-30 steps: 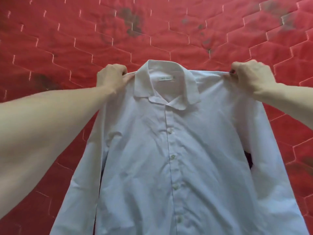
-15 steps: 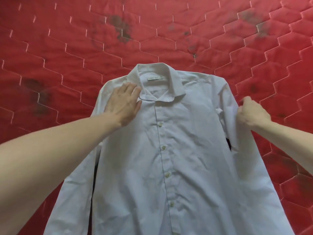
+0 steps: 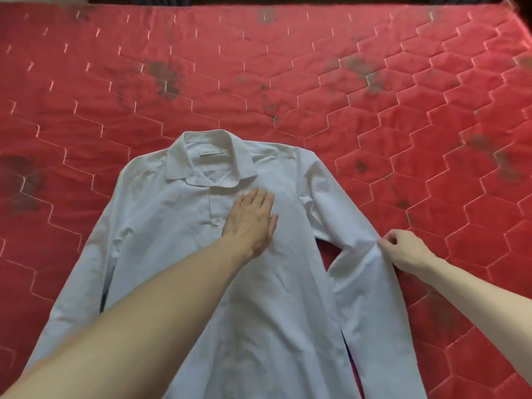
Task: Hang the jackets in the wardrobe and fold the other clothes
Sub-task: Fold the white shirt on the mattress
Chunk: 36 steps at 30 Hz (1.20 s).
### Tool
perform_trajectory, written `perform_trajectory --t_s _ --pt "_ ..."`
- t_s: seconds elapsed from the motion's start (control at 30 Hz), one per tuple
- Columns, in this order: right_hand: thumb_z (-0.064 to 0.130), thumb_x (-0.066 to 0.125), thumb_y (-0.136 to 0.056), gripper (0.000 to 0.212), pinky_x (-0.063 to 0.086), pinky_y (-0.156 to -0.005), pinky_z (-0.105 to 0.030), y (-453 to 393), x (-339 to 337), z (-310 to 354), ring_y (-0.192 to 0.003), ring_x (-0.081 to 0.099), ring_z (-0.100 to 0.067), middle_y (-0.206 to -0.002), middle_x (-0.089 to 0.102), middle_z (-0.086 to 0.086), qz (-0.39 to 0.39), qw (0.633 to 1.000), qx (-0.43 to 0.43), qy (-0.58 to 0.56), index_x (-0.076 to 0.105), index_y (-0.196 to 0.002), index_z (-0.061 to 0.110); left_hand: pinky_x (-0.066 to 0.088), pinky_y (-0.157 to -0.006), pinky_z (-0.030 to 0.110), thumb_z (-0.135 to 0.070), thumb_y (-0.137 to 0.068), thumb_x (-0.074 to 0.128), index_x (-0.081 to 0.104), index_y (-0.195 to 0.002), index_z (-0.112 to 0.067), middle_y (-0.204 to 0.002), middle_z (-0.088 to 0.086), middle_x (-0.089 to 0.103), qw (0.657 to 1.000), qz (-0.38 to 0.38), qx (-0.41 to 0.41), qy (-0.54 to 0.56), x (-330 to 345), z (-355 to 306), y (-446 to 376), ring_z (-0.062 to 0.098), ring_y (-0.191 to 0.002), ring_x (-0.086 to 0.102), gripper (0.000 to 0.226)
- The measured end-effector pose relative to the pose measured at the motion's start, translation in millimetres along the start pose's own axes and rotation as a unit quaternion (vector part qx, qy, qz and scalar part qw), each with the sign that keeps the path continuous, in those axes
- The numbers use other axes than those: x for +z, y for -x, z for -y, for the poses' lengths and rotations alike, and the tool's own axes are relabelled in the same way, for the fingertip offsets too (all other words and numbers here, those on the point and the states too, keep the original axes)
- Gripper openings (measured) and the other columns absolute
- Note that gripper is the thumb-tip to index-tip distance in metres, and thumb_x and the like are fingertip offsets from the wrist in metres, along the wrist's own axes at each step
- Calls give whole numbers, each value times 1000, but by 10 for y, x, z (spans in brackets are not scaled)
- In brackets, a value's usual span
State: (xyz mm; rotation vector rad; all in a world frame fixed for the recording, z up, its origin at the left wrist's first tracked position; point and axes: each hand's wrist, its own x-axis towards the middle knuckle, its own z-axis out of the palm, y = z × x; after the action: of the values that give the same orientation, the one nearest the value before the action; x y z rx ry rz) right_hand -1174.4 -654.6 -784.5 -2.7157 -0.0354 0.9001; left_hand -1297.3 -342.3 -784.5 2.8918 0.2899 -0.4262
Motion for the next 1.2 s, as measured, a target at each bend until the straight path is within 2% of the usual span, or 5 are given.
perform_trajectory --t_s 0.37,0.53,0.87,1.03,1.2 --pt "30 55 -102 23 49 -86 -48 -905 -932 -329 -105 62 -41 -111 68 -17 -184 980 -76 15 62 -110 10 13 -129 42 -35 -112 27 18 -164 -12 -173 7 17 999 -8 -34 26 96 -826 -696 24 -160 10 58" --pt "52 52 -98 32 45 -81 -43 -603 -530 -833 -97 62 -35 -100 69 -4 -154 985 28 -66 56 -105 21 11 -129 44 -36 -112 24 13 -165 -13 -174 6 9 1000 17 15 -20 215 -908 -860 25 -161 6 59" --pt "42 59 -99 33 39 -62 -40 -296 -314 -1200 -69 49 -17 -75 52 2 -72 987 -123 -76 49 -80 16 2 -127 57 -73 -94 7 -10 -165 -32 -173 3 -17 998 26 37 -53 535 -1088 -1334 38 -159 -13 84" --pt "26 77 -90 7 50 -66 -38 -741 -1052 -1464 -76 70 -25 -77 72 5 -52 985 -48 -159 71 -90 26 -6 -126 60 -76 -97 23 -6 -165 -34 -173 7 -15 1000 4 -21 -4 601 -1239 -1440 40 -158 -14 85" --pt "30 77 -91 41 43 -76 -35 -1159 -1693 -1772 -88 67 -30 -89 70 -3 -107 991 -78 -16 63 -129 23 -10 -128 52 -80 -91 9 -5 -165 -36 -173 8 -14 999 -28 -28 8 629 -1254 -1490 33 -159 -15 87"
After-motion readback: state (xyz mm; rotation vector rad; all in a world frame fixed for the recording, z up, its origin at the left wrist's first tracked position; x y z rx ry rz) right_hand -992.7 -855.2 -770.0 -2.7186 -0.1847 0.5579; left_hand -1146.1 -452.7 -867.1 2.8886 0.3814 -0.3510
